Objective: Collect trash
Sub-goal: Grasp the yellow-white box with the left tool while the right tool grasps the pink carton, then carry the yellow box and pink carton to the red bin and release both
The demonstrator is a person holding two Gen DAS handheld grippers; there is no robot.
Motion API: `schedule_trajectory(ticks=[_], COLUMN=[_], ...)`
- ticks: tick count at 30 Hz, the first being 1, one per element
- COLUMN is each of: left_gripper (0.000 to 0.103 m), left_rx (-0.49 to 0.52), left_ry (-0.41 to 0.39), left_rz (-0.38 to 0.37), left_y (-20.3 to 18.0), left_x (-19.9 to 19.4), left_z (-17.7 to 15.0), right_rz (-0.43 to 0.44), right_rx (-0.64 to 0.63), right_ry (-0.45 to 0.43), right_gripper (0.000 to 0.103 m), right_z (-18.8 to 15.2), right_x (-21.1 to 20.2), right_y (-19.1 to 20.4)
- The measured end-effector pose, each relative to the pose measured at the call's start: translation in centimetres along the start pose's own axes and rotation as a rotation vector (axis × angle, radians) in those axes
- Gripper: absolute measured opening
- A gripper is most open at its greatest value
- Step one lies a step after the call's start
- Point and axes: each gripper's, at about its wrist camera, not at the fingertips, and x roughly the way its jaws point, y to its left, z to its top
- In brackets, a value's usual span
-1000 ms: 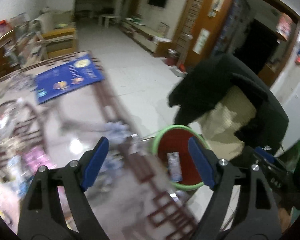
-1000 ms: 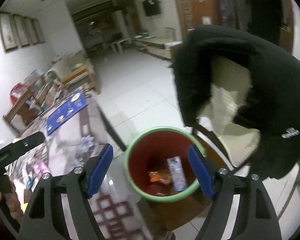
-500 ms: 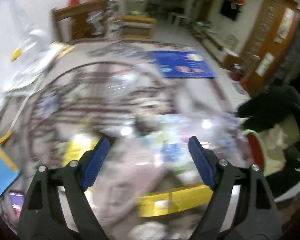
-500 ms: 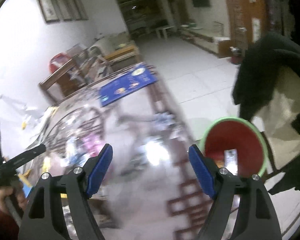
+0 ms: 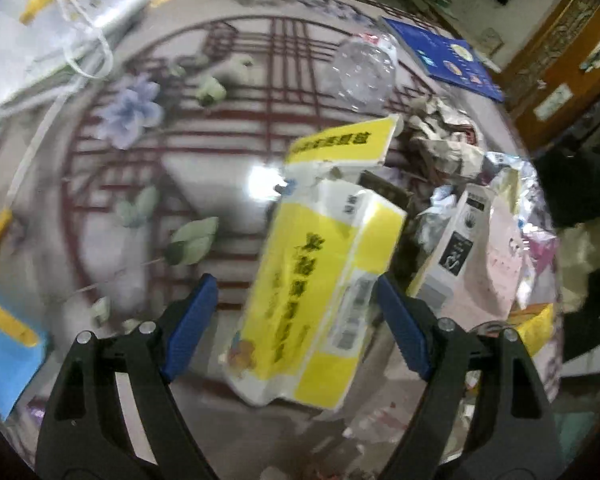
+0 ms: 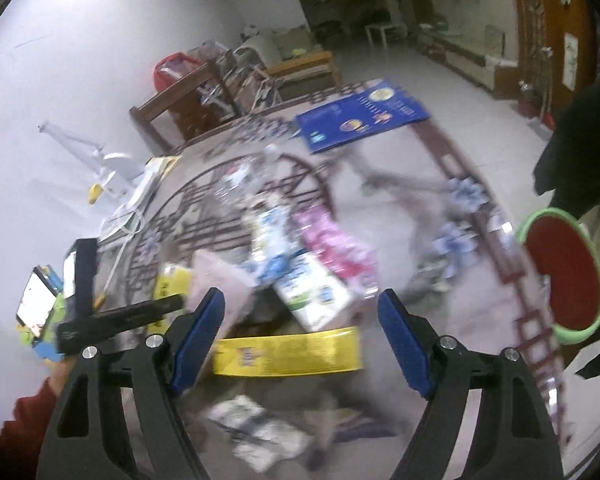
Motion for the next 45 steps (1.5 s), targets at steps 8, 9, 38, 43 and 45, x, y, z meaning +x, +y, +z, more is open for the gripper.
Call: schedule_trajectory(ticks=[8, 9, 38, 43, 45], left_gripper=[0.051, 0.051, 0.051, 0.051, 0.051], left_rx=[-0.006, -0.013, -0.092, -0.068, -0.057], left_ry=[-0.025, -0.051, -0.194, -0.235, -0.247], left_rz=[-0.039, -0.037, -0.089, -0.095, -0.105], left_y=[1.8, 2.1, 2.6, 1.2, 0.6], left_x=[0.8, 0.4, -4.6, -5.9, -6.3], left_z=[1.8, 2.1, 1.7, 2.5, 2.7], right_rz=[0.120, 0.125, 0.207, 0.141, 0.123], right_rx=[-0.008, -0.011, 0.008, -0.036, -0.042], right_ry=[0.163, 0.178, 0.169, 0.046, 0.010], right_gripper=[0.077, 0.078, 0.054, 0.054, 0.054], right_z=[-0.8, -0.8, 2.8, 4.4, 5.0], right_x=[5.1, 5.7, 8.2, 4.7, 3.6], right_y=[5.2, 5.7, 7.4, 6.9, 6.5])
